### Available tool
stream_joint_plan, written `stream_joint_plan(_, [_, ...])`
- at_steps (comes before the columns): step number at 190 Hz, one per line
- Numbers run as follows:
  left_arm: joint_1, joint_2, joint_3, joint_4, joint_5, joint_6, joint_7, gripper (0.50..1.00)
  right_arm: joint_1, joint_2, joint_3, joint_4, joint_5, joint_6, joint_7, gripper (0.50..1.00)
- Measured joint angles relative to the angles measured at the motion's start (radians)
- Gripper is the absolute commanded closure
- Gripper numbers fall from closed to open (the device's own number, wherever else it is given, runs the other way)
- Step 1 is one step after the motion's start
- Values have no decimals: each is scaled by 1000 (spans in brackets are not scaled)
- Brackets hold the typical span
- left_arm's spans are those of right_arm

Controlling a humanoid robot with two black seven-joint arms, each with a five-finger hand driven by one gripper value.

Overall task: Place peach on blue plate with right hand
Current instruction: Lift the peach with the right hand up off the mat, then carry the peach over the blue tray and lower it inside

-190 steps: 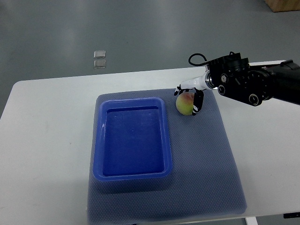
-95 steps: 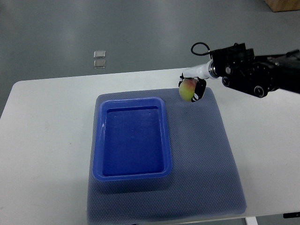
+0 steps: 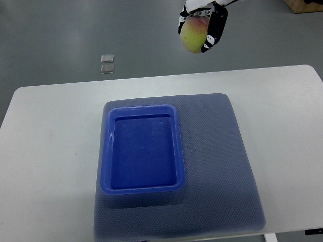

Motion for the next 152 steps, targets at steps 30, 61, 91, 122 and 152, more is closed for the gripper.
stream_joint_plan(30, [-1,0,0,0,1,0,0,500,-16,118,-8,-3,15,-63,0,1000])
stream_joint_plan(61, [-1,0,2,0,1,0,0,500,-76,286,-9,-72,53,-105,0,1000])
stream_joint_plan(91, [0,0,1,1,1,0,0,500,-195,400,1,-166,85,-133,3,1000])
stream_joint_plan(122, [-1,0,0,0,1,0,0,500,-322,409,3,-206,90,-183,7,1000])
stream_joint_plan(152, [0,0,0,0,1,0,0,500,-405,409,23,-217,91,-198,10,1000])
